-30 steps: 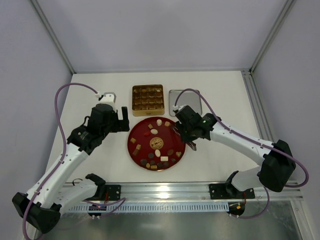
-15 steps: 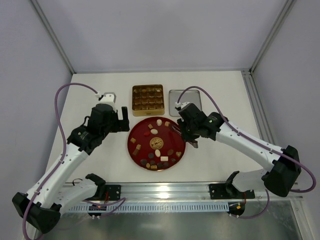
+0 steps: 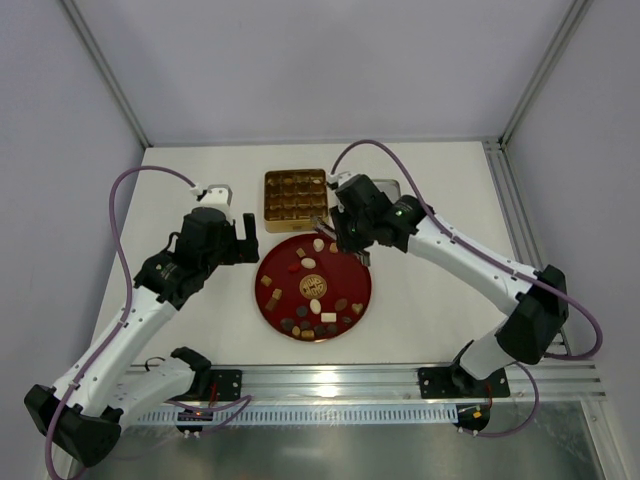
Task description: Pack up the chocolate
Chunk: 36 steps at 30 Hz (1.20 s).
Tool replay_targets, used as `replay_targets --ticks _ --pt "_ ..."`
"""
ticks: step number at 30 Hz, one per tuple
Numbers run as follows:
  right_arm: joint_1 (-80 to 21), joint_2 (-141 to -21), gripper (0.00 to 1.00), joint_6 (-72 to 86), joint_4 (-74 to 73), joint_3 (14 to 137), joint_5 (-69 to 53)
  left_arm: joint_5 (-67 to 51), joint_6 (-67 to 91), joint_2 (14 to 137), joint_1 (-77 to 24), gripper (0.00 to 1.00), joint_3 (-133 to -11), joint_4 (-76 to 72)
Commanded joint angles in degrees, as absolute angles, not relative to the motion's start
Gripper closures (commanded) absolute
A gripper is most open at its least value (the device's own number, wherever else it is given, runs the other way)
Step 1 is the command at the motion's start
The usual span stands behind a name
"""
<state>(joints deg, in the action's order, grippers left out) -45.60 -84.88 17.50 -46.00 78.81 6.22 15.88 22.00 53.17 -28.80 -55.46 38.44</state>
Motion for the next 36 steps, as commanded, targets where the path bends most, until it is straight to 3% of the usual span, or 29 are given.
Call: replay_targets --ticks 1,16,36 --pt "-45.09 -89.37 0.73 15.39 -42.19 85.33 5.89 16.26 21.88 52.29 -28.74 0.00 -55.37 37.09" --pt "-40.69 -115.47 0.73 13.62 -42.63 116.08 2.64 16.26 21.88 52.29 -28.65 0.00 -55.46 37.18" --pt "-40.96 -122.08 0.72 16.26 -38.41 120.32 -1.49 16.26 21.62 52.82 -28.65 0.00 -55.37 37.18"
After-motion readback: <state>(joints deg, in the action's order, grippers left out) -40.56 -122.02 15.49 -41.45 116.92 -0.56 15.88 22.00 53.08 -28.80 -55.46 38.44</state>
